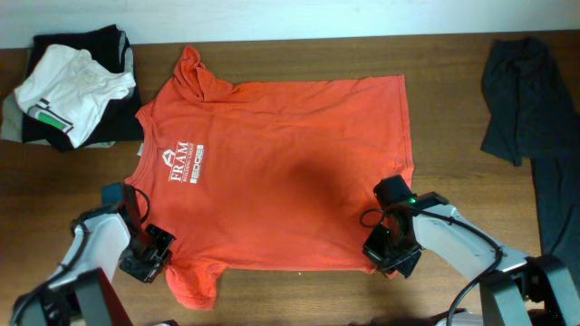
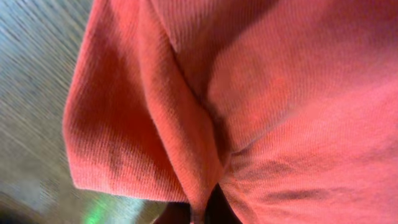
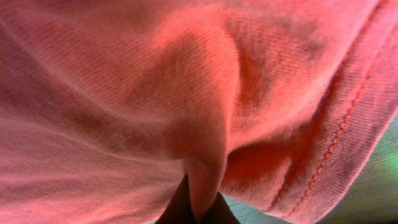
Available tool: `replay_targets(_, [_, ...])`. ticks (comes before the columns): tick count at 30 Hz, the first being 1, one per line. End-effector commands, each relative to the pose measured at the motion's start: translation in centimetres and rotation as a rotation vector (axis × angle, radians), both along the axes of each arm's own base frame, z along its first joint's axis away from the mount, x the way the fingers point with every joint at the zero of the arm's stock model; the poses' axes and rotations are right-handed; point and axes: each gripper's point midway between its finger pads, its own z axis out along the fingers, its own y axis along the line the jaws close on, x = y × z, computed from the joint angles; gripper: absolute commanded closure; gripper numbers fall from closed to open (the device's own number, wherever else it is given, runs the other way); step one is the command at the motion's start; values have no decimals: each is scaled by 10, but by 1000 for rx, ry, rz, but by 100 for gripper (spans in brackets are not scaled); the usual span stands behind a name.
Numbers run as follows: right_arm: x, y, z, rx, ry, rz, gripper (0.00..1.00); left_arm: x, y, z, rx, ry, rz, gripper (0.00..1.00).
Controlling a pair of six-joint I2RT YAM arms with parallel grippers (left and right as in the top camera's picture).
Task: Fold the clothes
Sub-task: 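Lift the bottom hem with both grippers and fold it up toward the collar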
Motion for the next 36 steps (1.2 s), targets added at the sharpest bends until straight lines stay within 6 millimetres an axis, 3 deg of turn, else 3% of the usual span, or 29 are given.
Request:
replay_targets(1, [-5,-22,-3,-109,20,-39,96,-26,-15,-2,-85,136,-13,99])
replay_targets(4, [-14,-46,13,-201,75,-71,96,-23,-14,23,-87,135,-28,99])
replay_targets(7, [-5,-57,35,-230,34,-85,96,-13,-11,43,-54,37,-30,99])
replay_targets(11, [40,-49,62,-174,-166,1,96,21,0,70,32,-221,-34,99])
replay_targets(14, [68,-42,68,-140,-274,4,96,48,8,82,76,-364,-37,99])
replay_targets(19, [106,-34,73,-112,-428,-11,96,93,22,93,133,-540,-42,99])
replay_targets(21, [123,-40,72,-152,-482,-20,96,112,26,98,154,-607,-49,99])
replay_targets(26, [151,-49,67,-218,-564,-33,96,150,13,97,157,-709,-119,99])
replay_targets(30, [169,-58,74,-278,-643,-54,95,168,-3,87,142,-727,-173,99])
replay_targets(32, [183,-60,80,-289,-704,-70,85,178,-9,78,138,-734,-194,98])
replay_targets(33, [190,-59,82,-290,-732,-60,73,182,-9,74,138,-738,-198,98])
replay_targets(34, [195,-58,84,-290,-755,-47,53,187,-8,71,141,-747,-198,97])
replay_targets(36, [206,-56,87,-295,-799,-3,25,193,-7,67,148,-758,-197,91])
